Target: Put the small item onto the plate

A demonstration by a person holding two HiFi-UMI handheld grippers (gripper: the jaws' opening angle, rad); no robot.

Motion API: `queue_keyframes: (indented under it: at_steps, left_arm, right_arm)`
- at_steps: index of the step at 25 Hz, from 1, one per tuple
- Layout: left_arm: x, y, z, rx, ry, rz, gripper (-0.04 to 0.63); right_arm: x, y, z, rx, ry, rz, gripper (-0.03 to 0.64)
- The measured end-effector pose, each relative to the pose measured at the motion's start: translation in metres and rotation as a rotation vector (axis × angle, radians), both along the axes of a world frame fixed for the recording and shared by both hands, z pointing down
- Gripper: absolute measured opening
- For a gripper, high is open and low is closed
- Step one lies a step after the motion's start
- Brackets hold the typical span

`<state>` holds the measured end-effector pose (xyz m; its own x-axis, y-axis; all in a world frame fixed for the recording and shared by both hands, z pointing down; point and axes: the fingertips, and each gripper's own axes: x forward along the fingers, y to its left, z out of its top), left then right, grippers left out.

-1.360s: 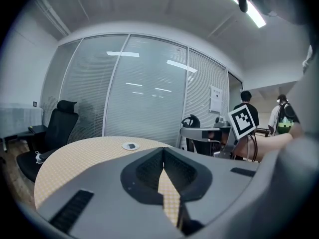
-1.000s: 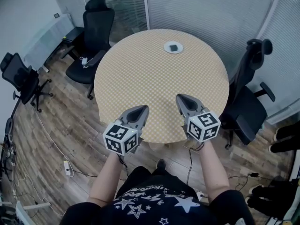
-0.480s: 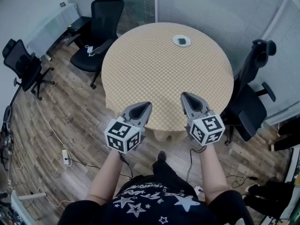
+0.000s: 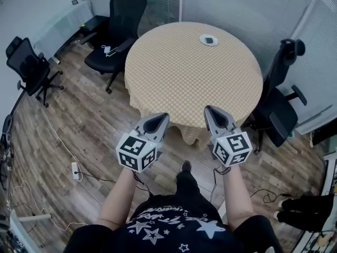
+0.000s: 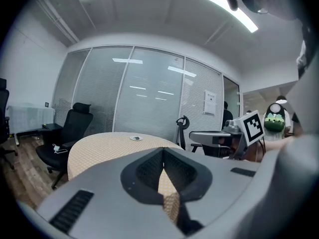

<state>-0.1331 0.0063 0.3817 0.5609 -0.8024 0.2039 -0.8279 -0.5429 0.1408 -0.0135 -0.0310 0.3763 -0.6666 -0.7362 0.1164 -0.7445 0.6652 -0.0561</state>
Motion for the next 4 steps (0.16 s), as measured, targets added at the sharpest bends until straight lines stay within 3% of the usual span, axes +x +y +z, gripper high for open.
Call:
queue_keyframes:
  at_steps: [4]
  left_arm:
    - [-0.015, 0.034, 0.002, -0.002, -0.004, -0.002, 0.006]
  right_arm:
    - [-0.009, 0.037, -0.001, -0.004, 0.006, 0.01, 0.029]
